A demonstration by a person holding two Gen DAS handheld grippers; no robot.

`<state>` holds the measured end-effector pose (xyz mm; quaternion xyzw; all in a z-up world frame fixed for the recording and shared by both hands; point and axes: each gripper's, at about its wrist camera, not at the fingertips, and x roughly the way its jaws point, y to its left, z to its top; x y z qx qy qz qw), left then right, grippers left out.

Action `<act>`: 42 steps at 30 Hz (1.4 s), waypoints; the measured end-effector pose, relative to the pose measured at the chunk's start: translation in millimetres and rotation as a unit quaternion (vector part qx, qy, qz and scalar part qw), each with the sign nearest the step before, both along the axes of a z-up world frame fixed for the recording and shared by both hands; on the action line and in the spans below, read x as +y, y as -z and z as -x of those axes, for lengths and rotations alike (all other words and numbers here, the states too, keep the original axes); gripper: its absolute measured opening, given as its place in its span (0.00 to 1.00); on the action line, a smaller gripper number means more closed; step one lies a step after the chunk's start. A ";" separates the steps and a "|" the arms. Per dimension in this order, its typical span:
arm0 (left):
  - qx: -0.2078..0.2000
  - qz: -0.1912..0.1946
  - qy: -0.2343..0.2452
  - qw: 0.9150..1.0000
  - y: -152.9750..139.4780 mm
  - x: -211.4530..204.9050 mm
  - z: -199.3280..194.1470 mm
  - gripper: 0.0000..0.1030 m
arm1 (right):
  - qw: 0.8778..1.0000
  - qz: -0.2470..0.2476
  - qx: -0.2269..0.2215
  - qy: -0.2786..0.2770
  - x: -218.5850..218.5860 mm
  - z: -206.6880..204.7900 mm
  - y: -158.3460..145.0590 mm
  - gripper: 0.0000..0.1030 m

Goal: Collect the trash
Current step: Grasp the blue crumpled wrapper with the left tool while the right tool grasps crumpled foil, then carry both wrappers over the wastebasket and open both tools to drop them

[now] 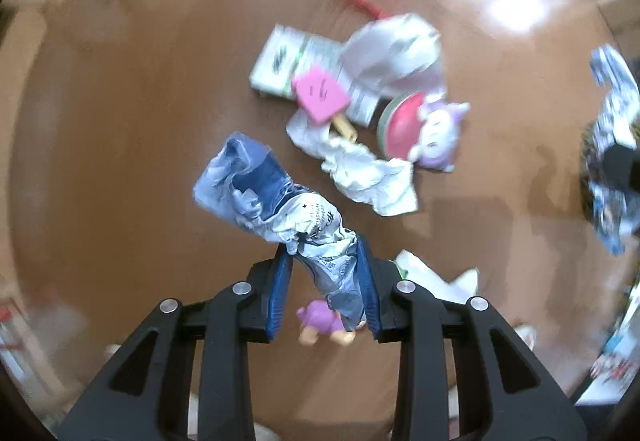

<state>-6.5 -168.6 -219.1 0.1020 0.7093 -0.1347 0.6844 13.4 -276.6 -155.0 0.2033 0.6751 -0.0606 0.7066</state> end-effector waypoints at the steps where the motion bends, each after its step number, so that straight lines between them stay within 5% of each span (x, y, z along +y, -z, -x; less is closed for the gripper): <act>1: -0.009 -0.005 0.014 1.000 -16.6 -2.2 -1.1 0.30 | 1.000 0.001 -0.012 -0.005 1.1 -0.1 -16.8 0.24; 10: -0.058 0.015 0.076 0.995 -158.6 52.0 -0.7 0.31 | 0.993 -0.015 -0.111 -0.047 15.8 39.6 -162.2 0.24; 16: -0.112 0.044 0.117 0.986 -239.0 74.6 42.5 0.31 | 0.988 -0.004 -0.137 -0.069 13.1 80.3 -207.2 0.24; 20: -0.173 0.039 0.093 0.980 -252.8 78.1 50.2 0.31 | 0.989 -0.009 -0.139 -0.049 8.6 87.0 -198.2 0.24; 23: -0.159 0.076 0.063 0.982 -247.3 70.8 40.9 0.31 | 0.990 -0.027 -0.135 -0.038 9.3 81.2 -187.1 0.24; 42: -0.163 0.076 0.100 0.979 -235.1 45.7 29.6 0.31 | 0.987 -0.004 -0.162 0.007 -31.5 84.0 -206.5 0.24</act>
